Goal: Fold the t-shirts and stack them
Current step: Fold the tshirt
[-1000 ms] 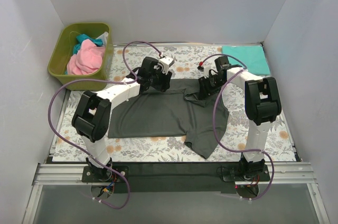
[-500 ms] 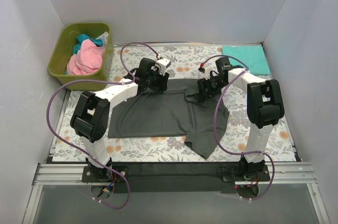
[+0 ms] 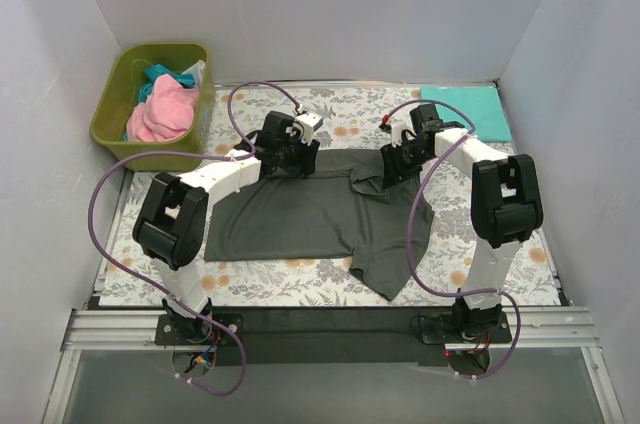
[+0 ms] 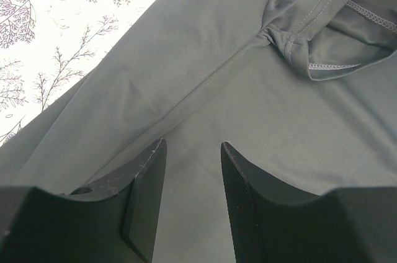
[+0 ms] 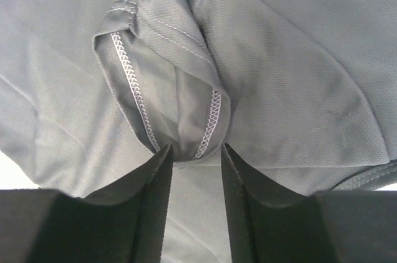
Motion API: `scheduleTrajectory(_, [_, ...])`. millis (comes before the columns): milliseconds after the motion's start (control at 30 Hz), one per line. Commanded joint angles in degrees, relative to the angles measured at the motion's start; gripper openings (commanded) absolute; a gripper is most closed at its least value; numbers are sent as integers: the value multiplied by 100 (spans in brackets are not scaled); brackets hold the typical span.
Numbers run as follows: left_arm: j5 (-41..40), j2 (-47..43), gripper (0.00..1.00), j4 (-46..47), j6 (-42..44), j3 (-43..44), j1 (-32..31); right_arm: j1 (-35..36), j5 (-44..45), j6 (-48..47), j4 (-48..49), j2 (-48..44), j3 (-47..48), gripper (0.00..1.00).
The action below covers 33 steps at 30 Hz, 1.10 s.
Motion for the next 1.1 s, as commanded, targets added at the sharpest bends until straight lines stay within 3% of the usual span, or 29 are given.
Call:
scheduleTrajectory(0, [76,-399,39,39,51,-39,58,10,118,134,41,-25,-20,41])
scheduleTrajectory(133, [85,-443,39,48,51,-56,76,2,92,143,41,10,-82,46])
scheduleTrajectory(233, [67,-452,39,39,51,-83,85,2,-101,108,23,71,-99,40])
scheduleTrajectory(433, [94,-496,39,39,34,-65,103,37,-234,143,-117,230,-134,39])
scheduleTrajectory(533, [85,-522,39,39,34,-74,111,63,-251,143,-109,239,-134,32])
scheduleTrajectory(633, [76,-540,39,39,51,-74,120,98,-382,108,-109,125,-126,16])
scheduleTrajectory(767, [94,-557,39,39,60,-118,129,151,-857,21,-109,-121,-178,5])
scheduleTrajectory(1067, [85,-671,39,21,34,-293,146,730,-955,-419,-144,-175,-319,1])
